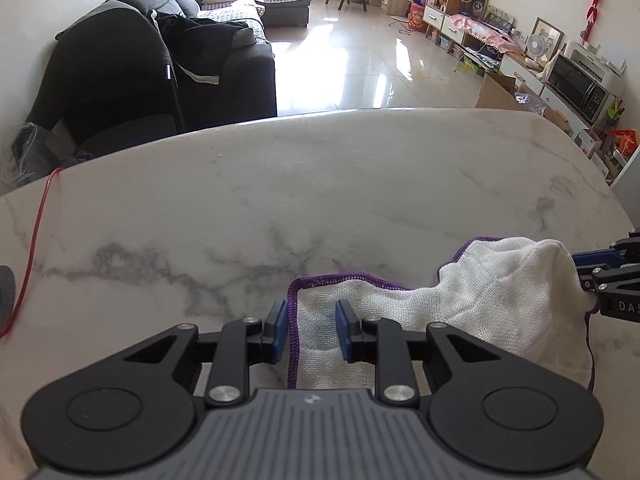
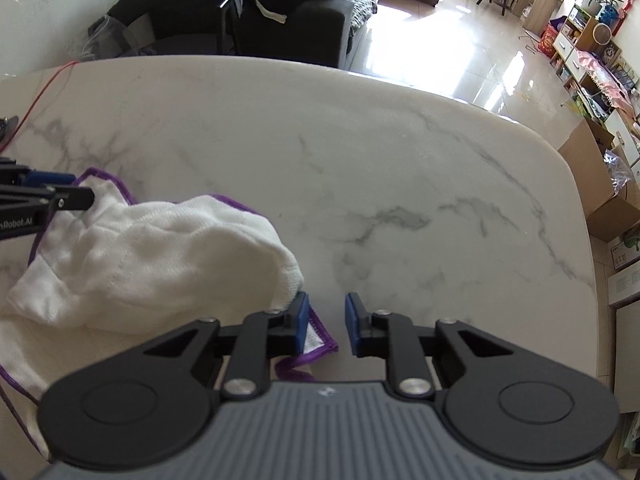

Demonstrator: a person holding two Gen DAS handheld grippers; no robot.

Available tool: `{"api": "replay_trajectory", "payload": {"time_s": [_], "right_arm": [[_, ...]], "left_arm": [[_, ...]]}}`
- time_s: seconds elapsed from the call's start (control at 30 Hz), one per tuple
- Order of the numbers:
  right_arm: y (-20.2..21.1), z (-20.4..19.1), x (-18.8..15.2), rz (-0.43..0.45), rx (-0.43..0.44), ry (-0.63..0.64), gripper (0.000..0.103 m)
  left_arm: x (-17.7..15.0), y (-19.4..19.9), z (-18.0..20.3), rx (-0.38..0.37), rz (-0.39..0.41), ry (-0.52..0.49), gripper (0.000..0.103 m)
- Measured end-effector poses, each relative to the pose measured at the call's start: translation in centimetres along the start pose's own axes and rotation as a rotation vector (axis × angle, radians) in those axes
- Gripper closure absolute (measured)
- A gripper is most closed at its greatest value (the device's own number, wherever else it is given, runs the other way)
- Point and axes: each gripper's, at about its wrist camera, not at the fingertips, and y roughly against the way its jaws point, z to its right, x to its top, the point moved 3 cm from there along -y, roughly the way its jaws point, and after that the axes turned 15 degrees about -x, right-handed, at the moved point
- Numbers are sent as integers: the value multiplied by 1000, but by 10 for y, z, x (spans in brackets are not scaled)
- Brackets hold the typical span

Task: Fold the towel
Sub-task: 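Pinch the purple hem with the left gripper and smooth the towel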

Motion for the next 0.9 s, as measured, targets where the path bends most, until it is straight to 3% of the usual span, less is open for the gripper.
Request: {"api": "replay_trajectory", "payload": {"time_s": [0.03, 0.23, 0.73, 0.9], "right_arm": [[1, -1, 0, 8, -2, 10, 98], [5, 3, 3, 49, -25, 18, 103], [21, 13, 21, 184, -89, -33, 103], [15, 20, 25, 128, -57, -69, 99]], "left_arm": [[-1, 0, 1, 9, 3, -7, 93], [-2, 4, -2, 33, 27, -1, 100], [11, 18, -11, 70, 133, 76, 101], [13, 18, -14, 33, 108, 92, 97]]}}
